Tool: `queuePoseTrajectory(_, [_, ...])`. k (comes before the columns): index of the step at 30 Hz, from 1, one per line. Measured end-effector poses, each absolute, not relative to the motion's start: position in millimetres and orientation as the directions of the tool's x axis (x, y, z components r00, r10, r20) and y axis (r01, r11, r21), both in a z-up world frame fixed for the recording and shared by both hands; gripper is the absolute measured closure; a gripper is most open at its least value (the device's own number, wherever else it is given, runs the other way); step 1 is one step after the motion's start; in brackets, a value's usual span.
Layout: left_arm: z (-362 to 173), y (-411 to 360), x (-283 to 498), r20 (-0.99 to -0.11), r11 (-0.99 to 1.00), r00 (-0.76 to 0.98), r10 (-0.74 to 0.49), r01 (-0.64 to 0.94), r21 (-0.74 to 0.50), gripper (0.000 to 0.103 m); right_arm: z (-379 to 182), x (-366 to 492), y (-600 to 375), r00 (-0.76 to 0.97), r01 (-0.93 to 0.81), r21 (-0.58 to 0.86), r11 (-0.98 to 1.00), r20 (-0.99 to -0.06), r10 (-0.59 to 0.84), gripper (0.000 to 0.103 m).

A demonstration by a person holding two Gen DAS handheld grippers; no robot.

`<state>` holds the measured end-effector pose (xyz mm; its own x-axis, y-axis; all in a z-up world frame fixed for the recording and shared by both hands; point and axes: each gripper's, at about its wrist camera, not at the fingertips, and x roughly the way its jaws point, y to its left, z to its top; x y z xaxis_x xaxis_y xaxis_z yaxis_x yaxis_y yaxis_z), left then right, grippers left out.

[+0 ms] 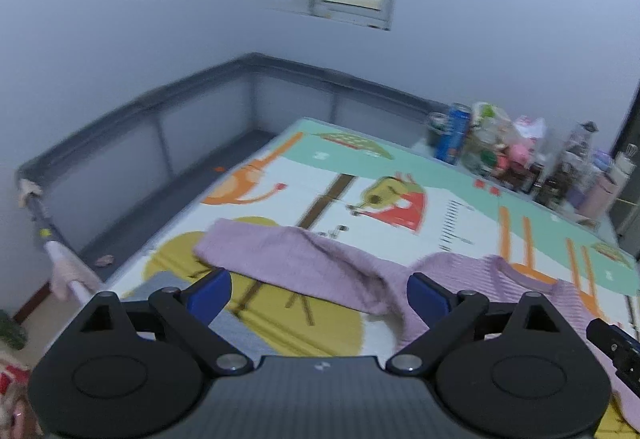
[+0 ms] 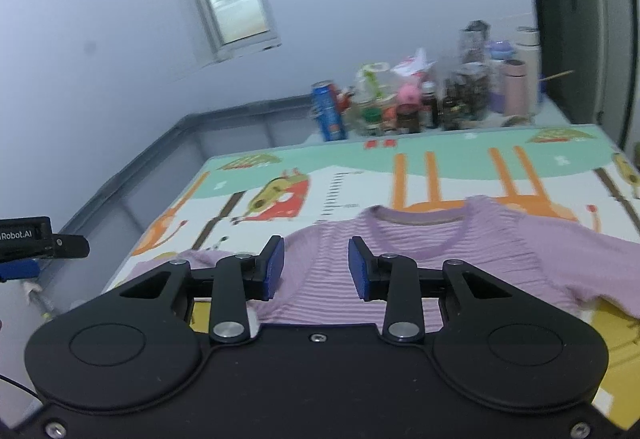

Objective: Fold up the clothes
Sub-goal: 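Move the open left tool over the folded side of the shirt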

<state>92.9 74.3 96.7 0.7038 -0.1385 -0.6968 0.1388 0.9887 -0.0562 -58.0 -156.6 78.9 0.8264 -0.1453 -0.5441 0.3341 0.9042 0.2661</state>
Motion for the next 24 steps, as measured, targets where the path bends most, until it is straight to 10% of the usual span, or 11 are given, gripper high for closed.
queuePoseTrajectory(24, [-14.7, 105.8, 272.1, -0.845, 0.997, 0.532, -0.059, 0.072, -0.024, 0.007, -1.2, 115.9, -162.0, 0.730, 0.355, 0.221, 0.908, -0.672, -0.122, 0.070])
